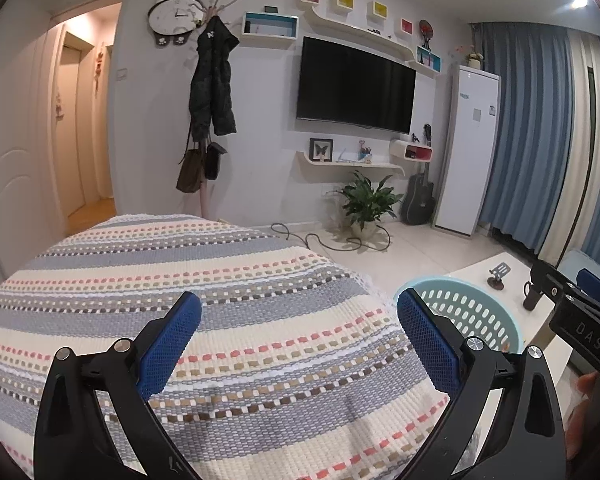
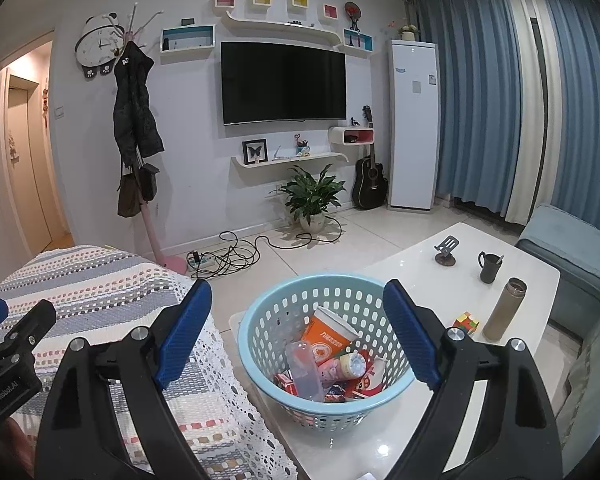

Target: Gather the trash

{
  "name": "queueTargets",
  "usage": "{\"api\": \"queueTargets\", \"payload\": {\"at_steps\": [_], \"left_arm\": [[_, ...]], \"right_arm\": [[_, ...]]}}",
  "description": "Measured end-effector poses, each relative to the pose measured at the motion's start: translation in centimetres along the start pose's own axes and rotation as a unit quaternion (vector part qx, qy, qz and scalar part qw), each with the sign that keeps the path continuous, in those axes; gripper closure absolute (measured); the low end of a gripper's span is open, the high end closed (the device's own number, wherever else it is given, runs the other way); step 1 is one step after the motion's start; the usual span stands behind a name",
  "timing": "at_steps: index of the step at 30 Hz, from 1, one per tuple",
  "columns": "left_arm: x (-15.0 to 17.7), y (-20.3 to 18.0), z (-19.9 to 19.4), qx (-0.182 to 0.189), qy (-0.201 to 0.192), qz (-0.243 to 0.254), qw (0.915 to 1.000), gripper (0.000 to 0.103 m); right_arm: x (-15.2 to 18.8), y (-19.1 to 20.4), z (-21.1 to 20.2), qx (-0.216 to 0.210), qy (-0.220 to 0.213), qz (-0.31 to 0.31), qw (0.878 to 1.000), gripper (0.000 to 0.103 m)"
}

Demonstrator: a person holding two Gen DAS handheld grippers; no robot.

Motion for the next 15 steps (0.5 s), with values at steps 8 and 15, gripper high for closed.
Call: {"api": "queueTargets", "payload": {"at_steps": [8,15], "left_arm": [[0.16,-0.27,0.03,0.001,0.003,0.000,1.0000,0.008],[0.18,-0.12,0.10,0.001,0.005,-0.001,1.0000,0.008]], "right_arm": [[0.15,0.39,0.11,0.000,0.002,-0.004,1.000,0.020],[0.26,0.60,0.20,0.000,0.004,-0.006,1.000,0.020]]}}
Point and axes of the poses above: each gripper's, at about its wrist camera, not at the fingertips, and z roughly the way its jaws point, y to its left, x to its underside, the point moved 9 cm from there along z, roughly the way its jaws point, and after that the axes turned 10 degrees about y, right-handed, at the moved point
